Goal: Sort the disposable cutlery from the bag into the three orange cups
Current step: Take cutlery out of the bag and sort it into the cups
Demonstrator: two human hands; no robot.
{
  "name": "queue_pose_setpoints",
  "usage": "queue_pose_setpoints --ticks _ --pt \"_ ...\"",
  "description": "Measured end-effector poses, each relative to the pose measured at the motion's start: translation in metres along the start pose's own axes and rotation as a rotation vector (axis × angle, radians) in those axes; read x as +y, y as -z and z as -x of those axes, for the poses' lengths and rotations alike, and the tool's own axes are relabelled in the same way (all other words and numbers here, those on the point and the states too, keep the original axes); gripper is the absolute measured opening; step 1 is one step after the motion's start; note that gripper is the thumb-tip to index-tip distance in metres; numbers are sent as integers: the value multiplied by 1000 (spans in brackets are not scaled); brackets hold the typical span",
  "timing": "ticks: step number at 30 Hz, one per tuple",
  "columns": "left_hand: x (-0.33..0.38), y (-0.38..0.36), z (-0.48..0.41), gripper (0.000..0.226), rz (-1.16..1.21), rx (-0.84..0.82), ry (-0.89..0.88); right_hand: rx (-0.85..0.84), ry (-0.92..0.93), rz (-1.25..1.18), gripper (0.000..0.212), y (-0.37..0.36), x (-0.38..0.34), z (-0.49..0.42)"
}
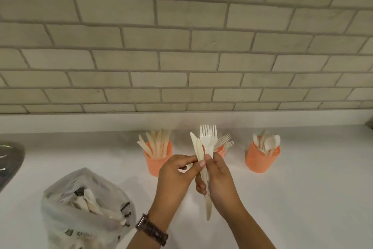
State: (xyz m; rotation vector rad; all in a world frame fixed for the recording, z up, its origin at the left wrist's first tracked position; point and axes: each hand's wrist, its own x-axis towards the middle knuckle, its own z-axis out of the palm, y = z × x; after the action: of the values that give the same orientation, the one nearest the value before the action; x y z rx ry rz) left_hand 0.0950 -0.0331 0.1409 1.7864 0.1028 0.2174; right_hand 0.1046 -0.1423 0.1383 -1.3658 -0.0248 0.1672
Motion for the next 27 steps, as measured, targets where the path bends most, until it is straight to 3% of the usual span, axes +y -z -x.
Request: queue_pose_setpoints --ticks 5,10,14,21,27 --pt "4 -1 0 18 -8 25 29 -19 29 112 25 -1 -2 1" --pt "14 4 -3 19 119 26 131 -106 -56 -28 21 5 -12 0" --pt "16 10 -11 17 125 81 191 -157 -101 7 22 14 -15 -3" --pt "24 7 -16 8 134 87 173 -238 -96 -20 21 19 -18 -3" --pt "26 10 -20 6 201 208 162 -293 -109 49 17 21 -17 -1"
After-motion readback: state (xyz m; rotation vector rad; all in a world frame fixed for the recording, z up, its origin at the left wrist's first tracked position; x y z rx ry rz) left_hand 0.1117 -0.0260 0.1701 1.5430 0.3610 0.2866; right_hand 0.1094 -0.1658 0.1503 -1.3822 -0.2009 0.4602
